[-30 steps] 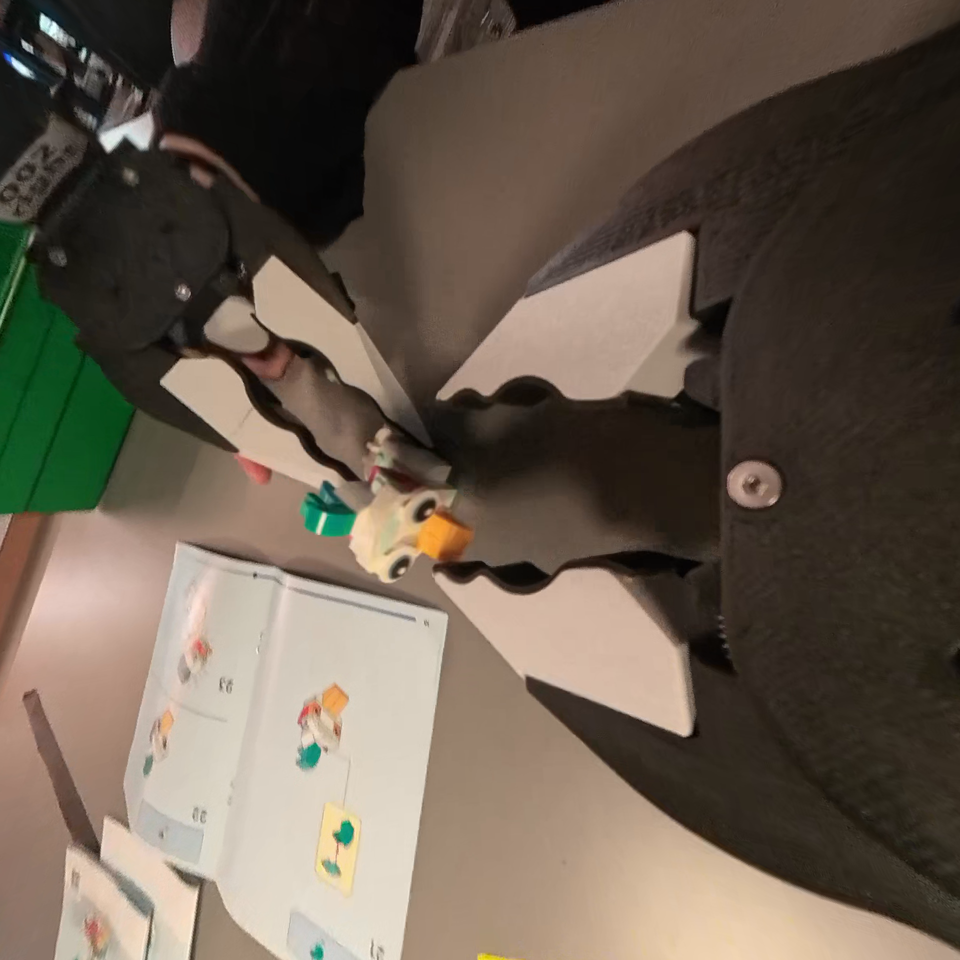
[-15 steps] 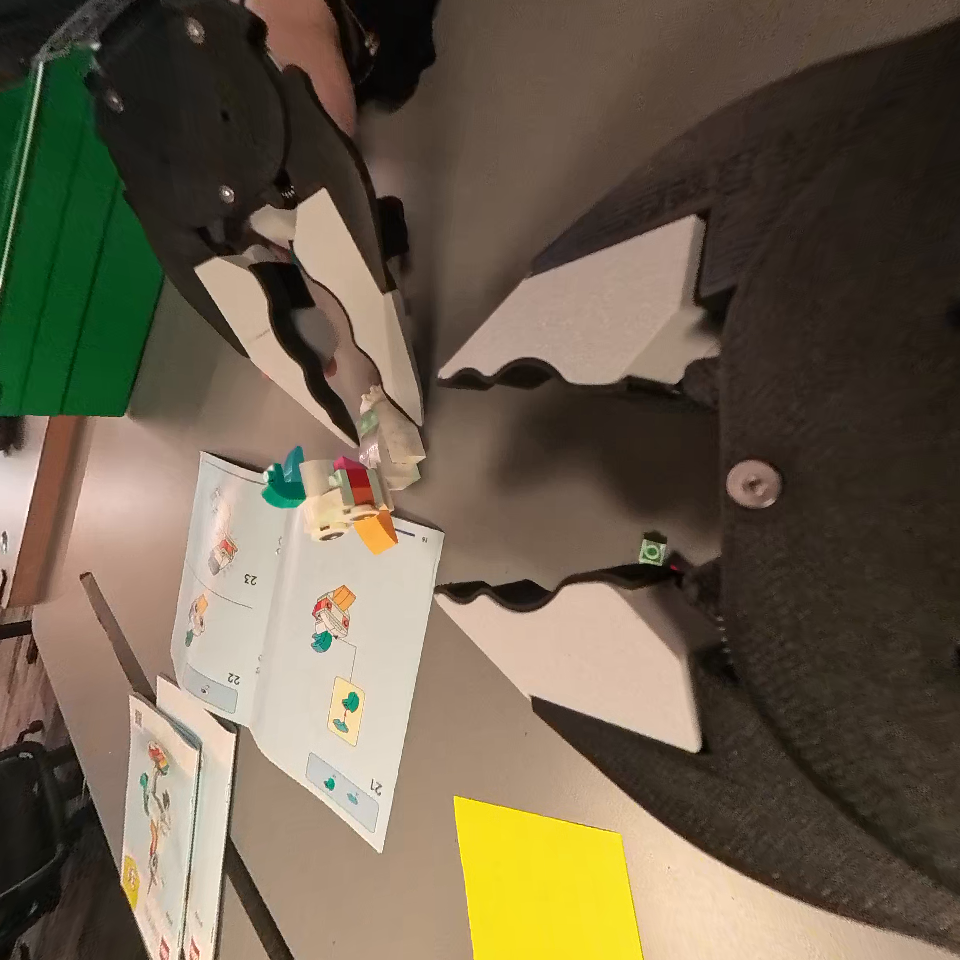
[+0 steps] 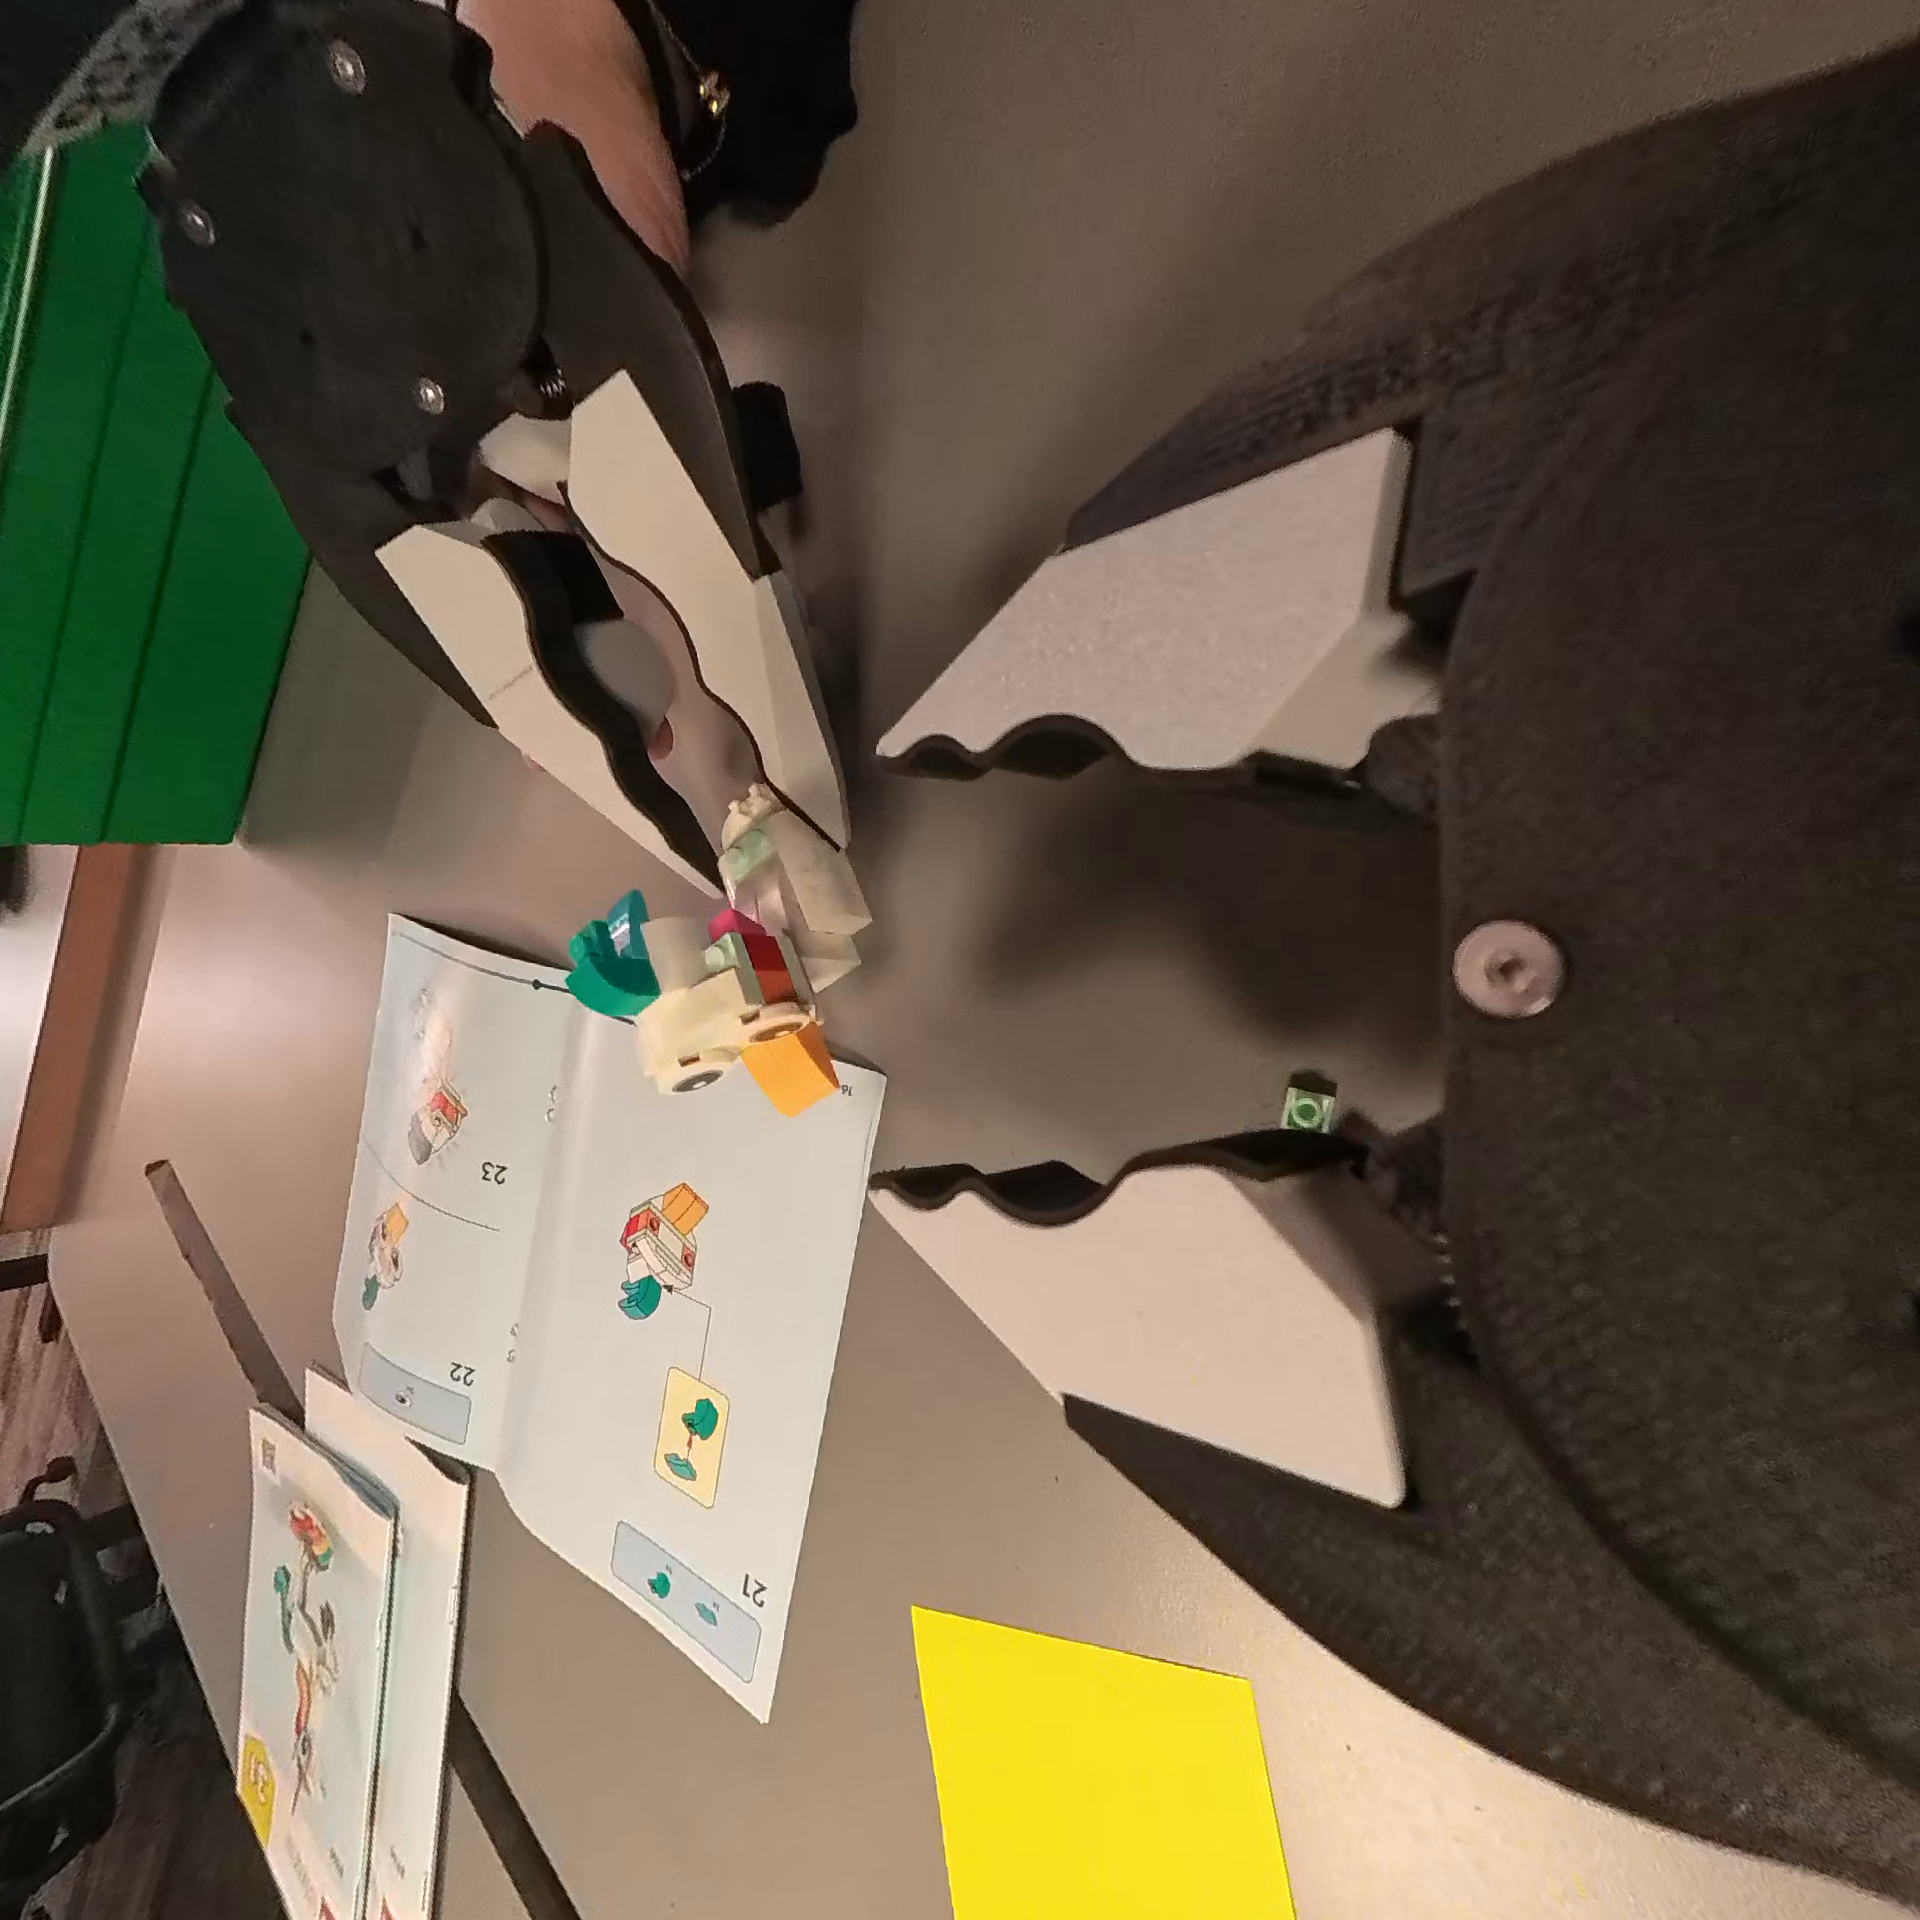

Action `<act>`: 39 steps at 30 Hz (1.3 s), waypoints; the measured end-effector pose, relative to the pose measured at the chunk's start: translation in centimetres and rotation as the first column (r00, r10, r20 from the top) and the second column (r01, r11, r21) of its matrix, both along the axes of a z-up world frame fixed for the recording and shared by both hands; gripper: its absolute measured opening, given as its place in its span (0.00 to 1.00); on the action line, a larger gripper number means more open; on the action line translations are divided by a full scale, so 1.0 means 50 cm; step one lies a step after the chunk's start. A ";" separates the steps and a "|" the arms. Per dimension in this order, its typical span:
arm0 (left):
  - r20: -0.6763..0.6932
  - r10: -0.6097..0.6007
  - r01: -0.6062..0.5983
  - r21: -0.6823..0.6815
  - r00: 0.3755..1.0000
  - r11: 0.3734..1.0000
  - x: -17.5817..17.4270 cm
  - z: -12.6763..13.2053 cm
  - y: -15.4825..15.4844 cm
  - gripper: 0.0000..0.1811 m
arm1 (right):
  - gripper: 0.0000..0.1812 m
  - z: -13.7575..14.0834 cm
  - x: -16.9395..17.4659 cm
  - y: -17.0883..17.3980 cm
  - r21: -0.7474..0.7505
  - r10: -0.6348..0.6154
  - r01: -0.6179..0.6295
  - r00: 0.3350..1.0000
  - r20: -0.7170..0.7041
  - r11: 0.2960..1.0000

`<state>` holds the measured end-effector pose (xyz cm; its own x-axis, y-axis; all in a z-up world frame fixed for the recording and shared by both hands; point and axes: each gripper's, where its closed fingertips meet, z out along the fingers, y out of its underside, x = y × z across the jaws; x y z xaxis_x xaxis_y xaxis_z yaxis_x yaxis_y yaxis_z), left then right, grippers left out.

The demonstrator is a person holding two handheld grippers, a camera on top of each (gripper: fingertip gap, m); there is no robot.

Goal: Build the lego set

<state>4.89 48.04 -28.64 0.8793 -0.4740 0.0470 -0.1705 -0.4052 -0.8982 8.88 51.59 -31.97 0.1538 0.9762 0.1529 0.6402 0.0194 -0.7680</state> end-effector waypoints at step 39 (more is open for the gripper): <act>0.023 -0.003 0.004 -0.031 1.000 1.000 0.001 -0.005 -0.002 0.45 | 0.30 0.102 0.000 0.009 0.248 0.174 -0.117 0.959 -0.224 0.962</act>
<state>4.94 47.94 -28.87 0.8762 -0.4749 0.0816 -0.1514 -0.4322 -0.8890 8.89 52.04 -26.88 0.0729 0.9333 0.3515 0.4133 0.2925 -0.8624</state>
